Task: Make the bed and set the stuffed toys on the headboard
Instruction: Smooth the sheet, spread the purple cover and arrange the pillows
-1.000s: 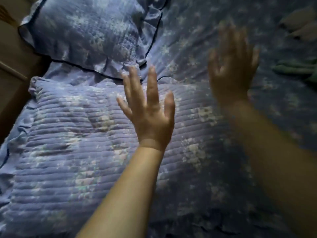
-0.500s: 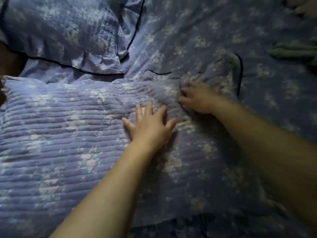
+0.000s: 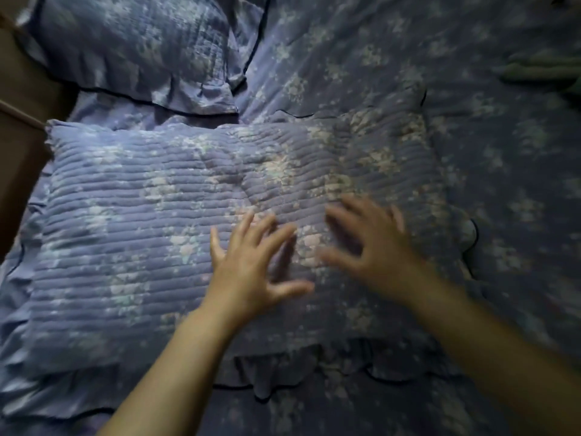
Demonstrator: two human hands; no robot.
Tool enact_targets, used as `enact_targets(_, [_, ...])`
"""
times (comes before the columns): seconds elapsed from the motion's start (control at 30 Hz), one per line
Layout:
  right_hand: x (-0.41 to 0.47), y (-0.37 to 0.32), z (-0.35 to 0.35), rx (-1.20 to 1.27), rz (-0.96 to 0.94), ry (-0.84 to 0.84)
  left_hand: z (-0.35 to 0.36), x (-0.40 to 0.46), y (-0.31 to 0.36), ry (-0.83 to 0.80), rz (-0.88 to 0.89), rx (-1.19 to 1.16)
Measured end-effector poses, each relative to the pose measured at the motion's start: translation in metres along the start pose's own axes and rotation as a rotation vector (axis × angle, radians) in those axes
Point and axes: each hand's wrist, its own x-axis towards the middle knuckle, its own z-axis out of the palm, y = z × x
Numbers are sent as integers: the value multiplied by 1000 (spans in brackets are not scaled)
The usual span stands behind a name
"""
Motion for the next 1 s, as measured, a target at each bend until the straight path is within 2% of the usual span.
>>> enact_targets(0.1, [-40, 4, 36, -324, -254, -94, 22, -40, -28, -162, 59, 313])
enact_targets(0.17, [-16, 14, 39, -490, -333, -86, 23, -31, -38, -123, 20, 413])
enact_targets(0.27, [63, 10, 8, -554, -113, 23, 0, 35, -42, -15, -208, 459])
enact_targets(0.33, [100, -9, -16, -527, 26, 69, -24, 71, -29, 53, -356, 394])
enact_targets(0.43, [100, -35, -50, -461, 50, 146, -36, 64, -14, 206, -387, 224])
enact_targets(0.5, [70, -30, -47, -356, 49, 294, -19, 34, -17, 365, -326, 218])
enact_targets(0.53, [49, -23, -34, -304, 79, 338, -6, 17, -17, 343, -313, 229])
enact_targets(0.57, [29, -19, -15, -269, 123, 284, 7, 5, -19, 201, -307, 241])
enact_targets(0.63, [0, -13, 36, -353, 182, -91, 32, -11, -26, -223, -354, 207])
enact_targets(0.67, [-4, -8, 53, -392, 198, -211, 36, -13, -28, -316, -386, 177])
enact_targets(0.7, [1, -6, 56, -374, 237, -229, 32, -10, -29, -327, -393, 131])
enact_targets(0.77, [17, -18, 32, -241, 235, -36, 11, -12, -32, -125, -314, 50])
enact_targets(0.83, [23, -20, -5, -204, 200, 378, 1, -23, -41, 314, -242, 53])
enact_targets(0.87, [20, -17, -13, -190, 216, 549, 2, -31, -48, 463, -260, 60])
enact_targets(0.9, [15, -18, -11, -195, 266, 621, 4, -38, -54, 479, -318, 70])
enact_targets(0.93, [11, -22, 2, -199, 323, 552, 8, -42, -60, 317, -411, 53])
enact_targets(1.0, [1, -28, 48, -298, 363, 36, 20, -46, -72, -176, -552, 50])
